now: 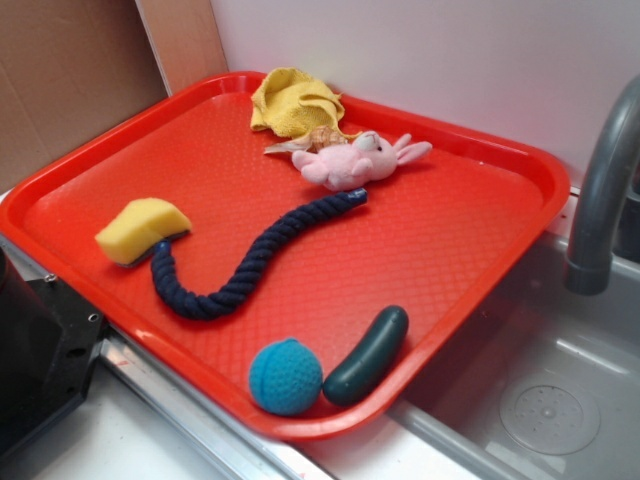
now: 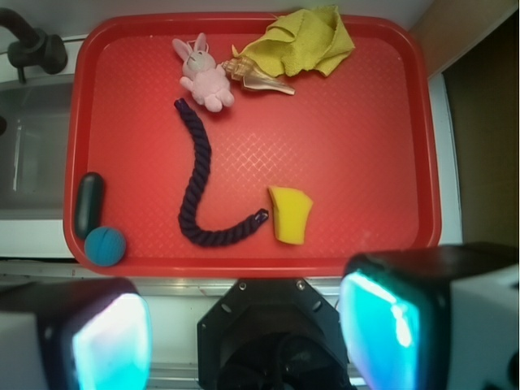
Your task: Grab the blue rope.
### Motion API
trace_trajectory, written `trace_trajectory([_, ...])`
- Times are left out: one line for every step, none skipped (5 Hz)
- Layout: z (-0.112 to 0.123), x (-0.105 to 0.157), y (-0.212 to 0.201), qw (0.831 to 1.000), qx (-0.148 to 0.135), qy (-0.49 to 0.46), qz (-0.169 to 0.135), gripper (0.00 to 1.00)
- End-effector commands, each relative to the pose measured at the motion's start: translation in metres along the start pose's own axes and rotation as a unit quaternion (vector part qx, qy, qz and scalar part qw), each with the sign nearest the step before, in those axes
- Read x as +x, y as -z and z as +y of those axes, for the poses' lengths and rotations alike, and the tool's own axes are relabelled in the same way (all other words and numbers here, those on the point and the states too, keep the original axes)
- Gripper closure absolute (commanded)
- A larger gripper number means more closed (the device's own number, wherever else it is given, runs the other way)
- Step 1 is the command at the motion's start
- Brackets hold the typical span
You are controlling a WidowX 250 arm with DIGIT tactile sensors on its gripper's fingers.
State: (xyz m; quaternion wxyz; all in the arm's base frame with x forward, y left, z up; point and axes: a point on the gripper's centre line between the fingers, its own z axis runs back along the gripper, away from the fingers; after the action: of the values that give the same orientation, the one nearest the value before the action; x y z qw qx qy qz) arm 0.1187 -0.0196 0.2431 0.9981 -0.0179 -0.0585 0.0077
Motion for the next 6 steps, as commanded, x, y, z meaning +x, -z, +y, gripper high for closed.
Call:
trace_trajectory([0.000, 0.000, 0.000, 1.000, 0.000, 0.000, 0.000, 0.00])
trace_trajectory([-0.011, 0.031, 0.050, 0.998, -0.027, -0.047, 0.028, 0.00])
trace_trajectory([-0.033, 0.059, 0.102, 0.998, -0.047, -0.001, 0.047, 0.00])
trace_trajectory([-0.035, 0.067, 0.141, 0.999, -0.030, -0.002, 0.038, 0.00])
trace_trajectory([-0.028, 0.064, 0.174, 0.999, -0.016, 0.016, 0.036, 0.00])
trace_trajectory([-0.025, 0.055, 0.187, 0.999, -0.004, 0.033, 0.024, 0.00])
